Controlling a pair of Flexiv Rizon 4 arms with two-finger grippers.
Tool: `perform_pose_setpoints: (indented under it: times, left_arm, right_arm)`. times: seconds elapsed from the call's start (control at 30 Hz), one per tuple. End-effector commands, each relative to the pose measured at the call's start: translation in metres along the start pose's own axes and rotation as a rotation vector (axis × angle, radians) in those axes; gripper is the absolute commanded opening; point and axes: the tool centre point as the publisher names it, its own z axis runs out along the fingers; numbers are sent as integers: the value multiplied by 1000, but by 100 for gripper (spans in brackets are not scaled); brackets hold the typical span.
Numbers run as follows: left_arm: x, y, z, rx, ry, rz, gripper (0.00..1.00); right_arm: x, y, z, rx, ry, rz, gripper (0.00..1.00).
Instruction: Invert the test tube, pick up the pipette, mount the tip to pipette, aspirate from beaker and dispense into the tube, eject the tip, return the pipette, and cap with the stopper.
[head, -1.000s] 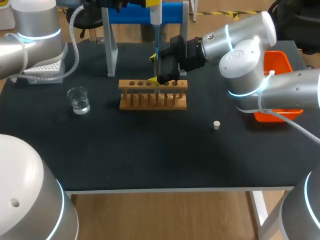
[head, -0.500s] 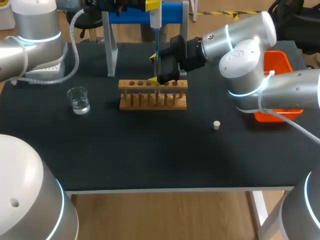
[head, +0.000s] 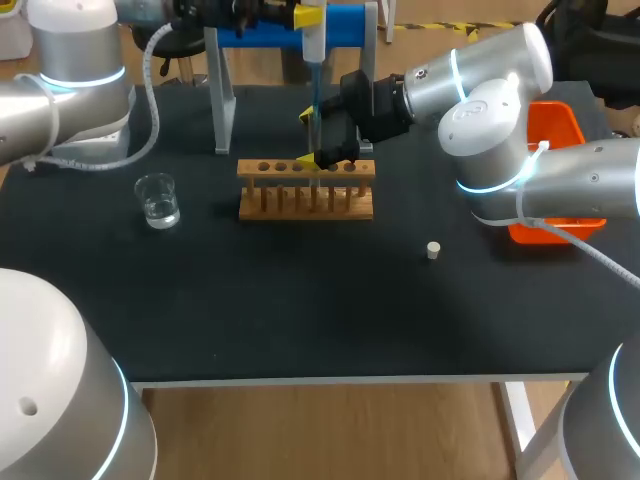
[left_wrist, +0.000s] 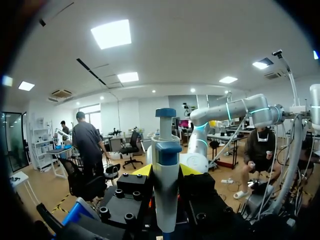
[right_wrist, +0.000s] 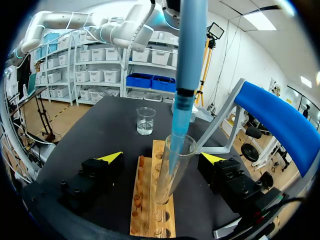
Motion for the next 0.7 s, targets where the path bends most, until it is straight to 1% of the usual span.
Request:
perform_pose_setpoints:
  times: [0.03,0.7]
  left_arm:
    - [-2,2,0,1,3,2,0]
    - [-3,10,1,-9,10,5,0]
  right_arm:
    - [0,0,-1,-1,1,-1,100]
    - [0,0,-1,-1,1,-1,100]
